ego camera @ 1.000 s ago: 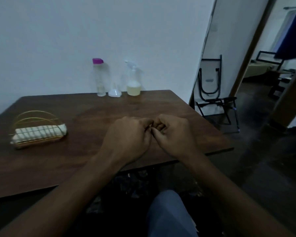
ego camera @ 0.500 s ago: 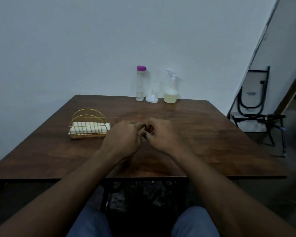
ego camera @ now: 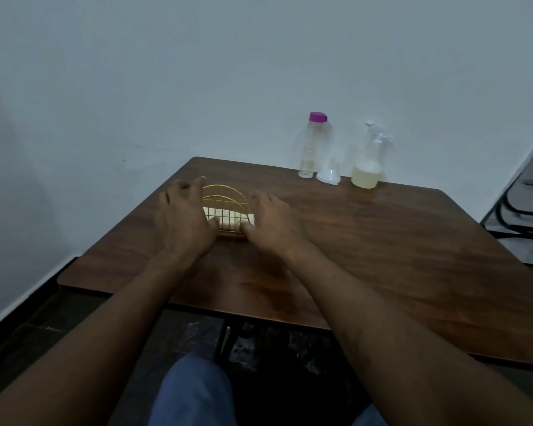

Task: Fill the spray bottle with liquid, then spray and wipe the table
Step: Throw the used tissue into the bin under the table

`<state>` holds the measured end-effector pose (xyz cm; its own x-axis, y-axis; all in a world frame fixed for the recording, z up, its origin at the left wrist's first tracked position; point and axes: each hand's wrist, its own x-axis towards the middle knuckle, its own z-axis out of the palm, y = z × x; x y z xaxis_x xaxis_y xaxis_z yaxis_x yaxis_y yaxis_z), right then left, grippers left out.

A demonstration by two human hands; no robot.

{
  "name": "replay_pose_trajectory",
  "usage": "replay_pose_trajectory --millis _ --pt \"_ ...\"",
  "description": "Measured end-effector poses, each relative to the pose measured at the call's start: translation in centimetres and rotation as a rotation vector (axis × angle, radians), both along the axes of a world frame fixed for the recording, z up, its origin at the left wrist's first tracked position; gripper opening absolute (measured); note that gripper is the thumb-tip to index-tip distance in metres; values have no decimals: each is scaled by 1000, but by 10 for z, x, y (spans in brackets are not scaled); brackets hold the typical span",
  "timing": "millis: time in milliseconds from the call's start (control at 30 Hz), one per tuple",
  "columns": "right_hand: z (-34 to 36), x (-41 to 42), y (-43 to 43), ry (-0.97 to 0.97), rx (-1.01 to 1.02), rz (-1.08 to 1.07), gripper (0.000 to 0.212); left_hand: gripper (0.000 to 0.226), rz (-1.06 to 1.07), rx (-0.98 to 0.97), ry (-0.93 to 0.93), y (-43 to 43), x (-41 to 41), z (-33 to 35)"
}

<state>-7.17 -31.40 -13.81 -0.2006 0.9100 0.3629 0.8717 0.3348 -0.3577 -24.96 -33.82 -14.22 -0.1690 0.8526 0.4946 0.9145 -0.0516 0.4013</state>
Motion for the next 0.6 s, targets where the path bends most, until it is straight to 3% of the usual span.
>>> replay_pose_trajectory --millis 133,267,600 --pt "1 -15 23 -35 -7 19 76 91 -87 -181 37 24 -15 -4" --pt "-1 -10 57 -82 71 58 57 82 -130 -150 56 58 -11 -5" --pt "-13 44 196 -23 96 -37 57 78 -204 -119 63 212 42 -9"
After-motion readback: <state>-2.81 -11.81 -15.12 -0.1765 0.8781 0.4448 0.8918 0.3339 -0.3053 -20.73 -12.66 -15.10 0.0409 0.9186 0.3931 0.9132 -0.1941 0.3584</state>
